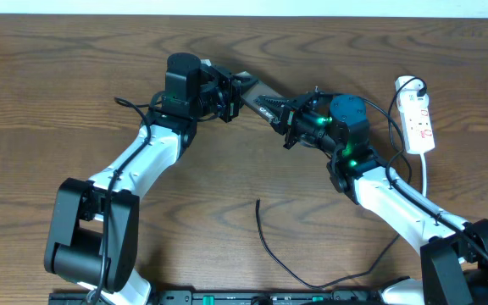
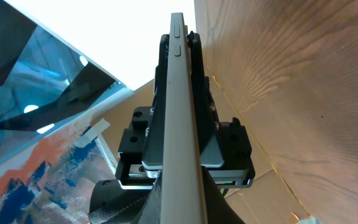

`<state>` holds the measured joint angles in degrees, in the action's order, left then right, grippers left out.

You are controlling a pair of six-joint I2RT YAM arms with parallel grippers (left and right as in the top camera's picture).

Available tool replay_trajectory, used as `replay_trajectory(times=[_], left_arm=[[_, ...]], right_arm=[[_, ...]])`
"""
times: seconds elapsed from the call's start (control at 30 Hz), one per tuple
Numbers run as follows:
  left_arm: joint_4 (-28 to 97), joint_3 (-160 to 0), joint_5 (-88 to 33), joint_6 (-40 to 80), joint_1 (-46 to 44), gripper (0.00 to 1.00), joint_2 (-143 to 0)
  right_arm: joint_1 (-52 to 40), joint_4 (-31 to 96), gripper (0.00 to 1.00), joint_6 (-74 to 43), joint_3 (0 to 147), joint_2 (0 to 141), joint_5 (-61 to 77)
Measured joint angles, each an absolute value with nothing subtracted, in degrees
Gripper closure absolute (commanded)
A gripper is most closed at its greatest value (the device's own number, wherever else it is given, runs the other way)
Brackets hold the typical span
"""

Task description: Plug charger to phone and switch on socket

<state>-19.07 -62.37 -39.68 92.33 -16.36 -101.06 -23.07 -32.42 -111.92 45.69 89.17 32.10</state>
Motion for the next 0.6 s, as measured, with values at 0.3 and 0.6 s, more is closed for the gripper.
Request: replay_trajectory(times=[0.3,0.6], left_arm=[[-19.25,-62.37,-39.24,92.75,-16.34,0.92,-101.06],[-19.31,-62.37,-40.23,91.81,-14.06,0.93,-101.06]], right_arm=[[-23.18,-33.43,0.18,-112.01,45.69,89.19,32.75],[-22.92,-36.32,0.05,-107.44,45.69,89.19,33.45]])
